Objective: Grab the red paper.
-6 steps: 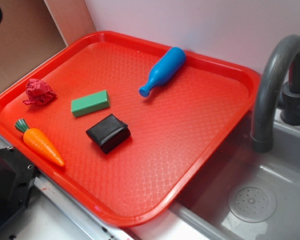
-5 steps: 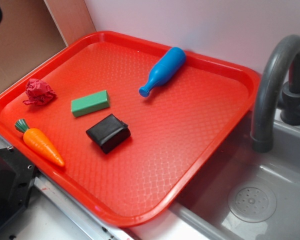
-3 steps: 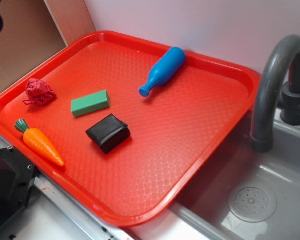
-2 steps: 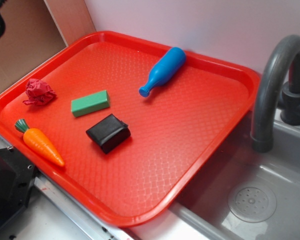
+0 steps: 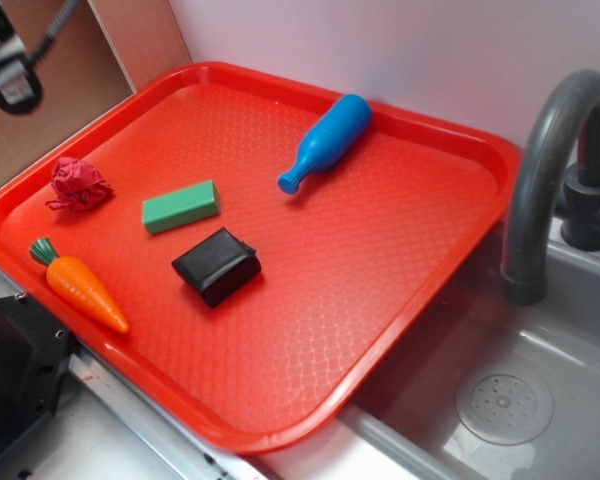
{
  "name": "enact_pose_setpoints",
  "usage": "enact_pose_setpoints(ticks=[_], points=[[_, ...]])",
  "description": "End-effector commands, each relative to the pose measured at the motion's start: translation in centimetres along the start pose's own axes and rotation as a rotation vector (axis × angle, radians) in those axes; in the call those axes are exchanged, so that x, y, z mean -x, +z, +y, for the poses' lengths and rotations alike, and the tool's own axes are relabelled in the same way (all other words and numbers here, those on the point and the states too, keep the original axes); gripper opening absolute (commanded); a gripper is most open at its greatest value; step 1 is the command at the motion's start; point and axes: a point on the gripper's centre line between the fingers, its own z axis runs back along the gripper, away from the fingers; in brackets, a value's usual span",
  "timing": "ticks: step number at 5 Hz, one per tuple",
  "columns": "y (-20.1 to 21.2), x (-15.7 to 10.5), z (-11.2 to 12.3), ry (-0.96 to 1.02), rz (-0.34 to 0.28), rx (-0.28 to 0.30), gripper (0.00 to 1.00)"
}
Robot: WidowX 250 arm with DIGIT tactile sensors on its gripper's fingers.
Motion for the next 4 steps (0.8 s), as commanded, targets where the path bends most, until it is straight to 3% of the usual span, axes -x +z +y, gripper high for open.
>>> enact_pose_setpoints(ticks=[1,3,4], points=[[-3.4,-0.4,3.8,-0.017,0.002,-0.156,1.00],[-6.8,0.1,7.6,-0.033,0.050,-0.130,1.00],[-8.1,0.1,8.3,-0.044,0.079,-0.098,1.00]])
